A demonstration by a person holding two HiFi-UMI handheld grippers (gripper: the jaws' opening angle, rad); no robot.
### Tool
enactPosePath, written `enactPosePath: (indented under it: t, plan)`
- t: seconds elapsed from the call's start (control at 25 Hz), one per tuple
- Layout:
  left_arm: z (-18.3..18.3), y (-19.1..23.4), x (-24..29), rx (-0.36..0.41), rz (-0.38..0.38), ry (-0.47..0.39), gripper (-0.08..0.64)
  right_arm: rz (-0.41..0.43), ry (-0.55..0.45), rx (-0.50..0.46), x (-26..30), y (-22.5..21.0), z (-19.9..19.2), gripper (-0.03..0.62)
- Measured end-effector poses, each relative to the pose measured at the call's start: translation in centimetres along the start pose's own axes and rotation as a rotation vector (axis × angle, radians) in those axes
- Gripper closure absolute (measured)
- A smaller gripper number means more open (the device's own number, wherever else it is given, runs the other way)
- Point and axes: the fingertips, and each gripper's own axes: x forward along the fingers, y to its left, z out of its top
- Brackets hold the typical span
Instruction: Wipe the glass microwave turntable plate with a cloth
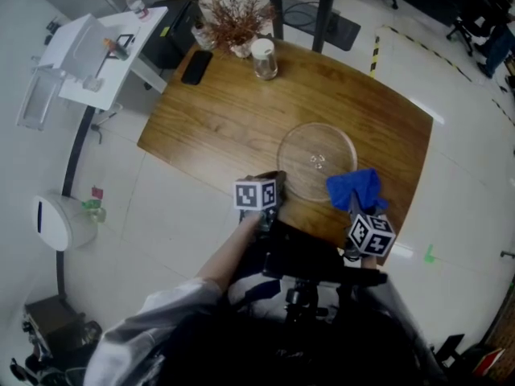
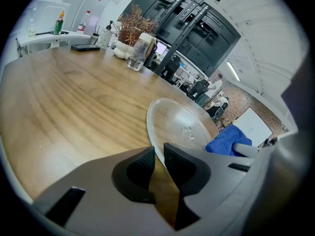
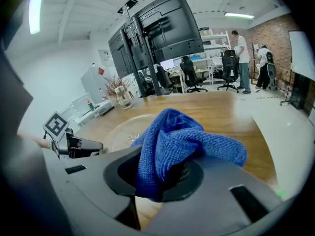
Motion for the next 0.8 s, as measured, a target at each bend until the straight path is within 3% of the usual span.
enactPosePath:
  t: [0.16, 0.32, 0.44, 0.52, 0.8]
  plan:
    - [0.2, -0.2, -0.2, 0.017, 0.023, -0.016, 0.495, 0.105, -0.081, 0.039, -1.3, 1.9, 2.4, 0.523]
    - [0.3, -0.3, -0.5, 0.026, 0.03, -0.044, 0.495, 0.157, -0.122, 0.037, -2.4, 2.3, 4.1, 0.523]
    - [0.7, 0.0, -1.7, -0.015, 0.05, -0.174, 0.56, 0.192, -0.132, 0.037, -3.0, 2.0, 4.6, 0.523]
    - [0.2, 0.1, -2.6, -0.057, 0.054, -0.244, 0.56, 0.215, -0.123, 0.026, -3.0, 1.8, 4.5, 0.523]
    - [-2.6, -1.6, -6.2, -0.082, 0.099, -0.317, 0.56, 0.293, -0.085, 0.043, -1.5, 0.5, 3.3, 0.523]
